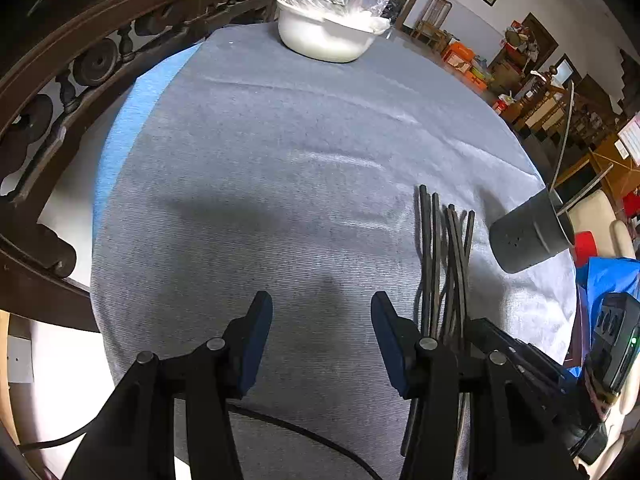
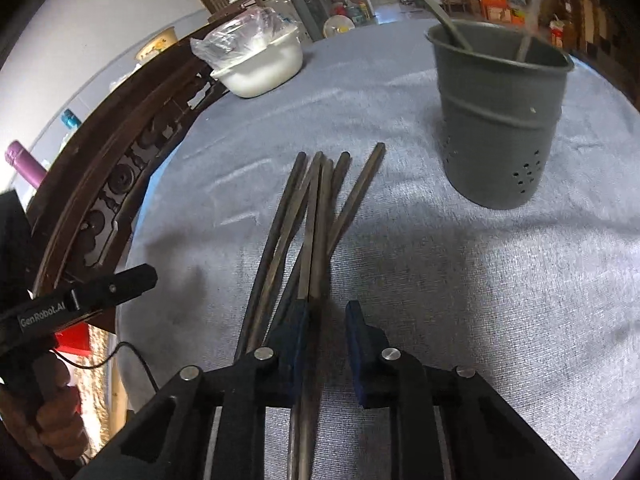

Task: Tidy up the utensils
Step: 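Return the left gripper to the chopstick pile and grasp one while the right gripper grasps another, then lower the left gripper's chopstick into the grey cup while the right gripper drops its own in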

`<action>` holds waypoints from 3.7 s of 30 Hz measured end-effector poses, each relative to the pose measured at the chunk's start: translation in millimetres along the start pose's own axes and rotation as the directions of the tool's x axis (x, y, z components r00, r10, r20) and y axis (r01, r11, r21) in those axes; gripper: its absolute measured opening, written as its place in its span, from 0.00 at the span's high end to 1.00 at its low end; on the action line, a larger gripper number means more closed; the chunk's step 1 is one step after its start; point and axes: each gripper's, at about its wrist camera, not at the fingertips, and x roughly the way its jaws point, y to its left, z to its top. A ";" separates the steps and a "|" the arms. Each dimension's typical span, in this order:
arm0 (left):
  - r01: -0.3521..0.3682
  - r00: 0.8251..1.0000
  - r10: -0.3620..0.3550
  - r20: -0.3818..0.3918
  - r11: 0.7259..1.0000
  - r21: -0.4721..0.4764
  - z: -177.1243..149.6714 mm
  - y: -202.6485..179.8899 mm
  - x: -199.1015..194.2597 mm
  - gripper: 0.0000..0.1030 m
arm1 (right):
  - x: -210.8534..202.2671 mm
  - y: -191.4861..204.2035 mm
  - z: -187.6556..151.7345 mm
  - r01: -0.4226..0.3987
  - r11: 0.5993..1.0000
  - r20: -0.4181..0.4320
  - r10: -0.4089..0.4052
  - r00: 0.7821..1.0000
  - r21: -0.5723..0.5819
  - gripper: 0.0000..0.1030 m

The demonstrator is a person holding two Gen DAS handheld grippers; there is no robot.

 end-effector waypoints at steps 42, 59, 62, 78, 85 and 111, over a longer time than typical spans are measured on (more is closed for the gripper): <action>0.023 0.983 0.013 -0.181 0.980 0.197 63.7 -118.1 91.9 0.89 | -31.3 -72.0 10.3 -0.064 0.986 0.065 0.054 0.996 0.157 0.86; 0.151 0.978 -0.121 -0.170 0.972 0.180 81.7 -86.9 68.8 0.96 | 21.4 -42.4 61.2 0.230 0.966 -0.046 -0.226 0.973 0.117 0.85; 0.189 0.970 -0.156 -0.187 0.967 0.169 83.2 -84.6 69.6 0.96 | 26.0 -40.1 65.5 0.251 0.960 -0.043 -0.248 0.968 0.120 0.85; 0.109 0.961 -0.062 -0.270 0.981 0.161 87.1 -101.1 94.9 0.70 | -2.2 -47.9 58.6 0.149 0.978 0.031 -0.155 0.987 0.144 0.94; 0.071 0.958 -0.023 -0.284 0.985 0.157 82.7 -108.2 108.1 0.91 | -22.7 -53.0 47.5 0.081 0.986 0.067 -0.091 0.994 0.148 0.94; 0.146 0.977 -0.176 0.122 0.963 0.226 71.6 -127.1 -89.2 0.94 | -142.1 -26.8 31.4 -0.078 0.995 0.410 0.043 0.911 0.070 0.94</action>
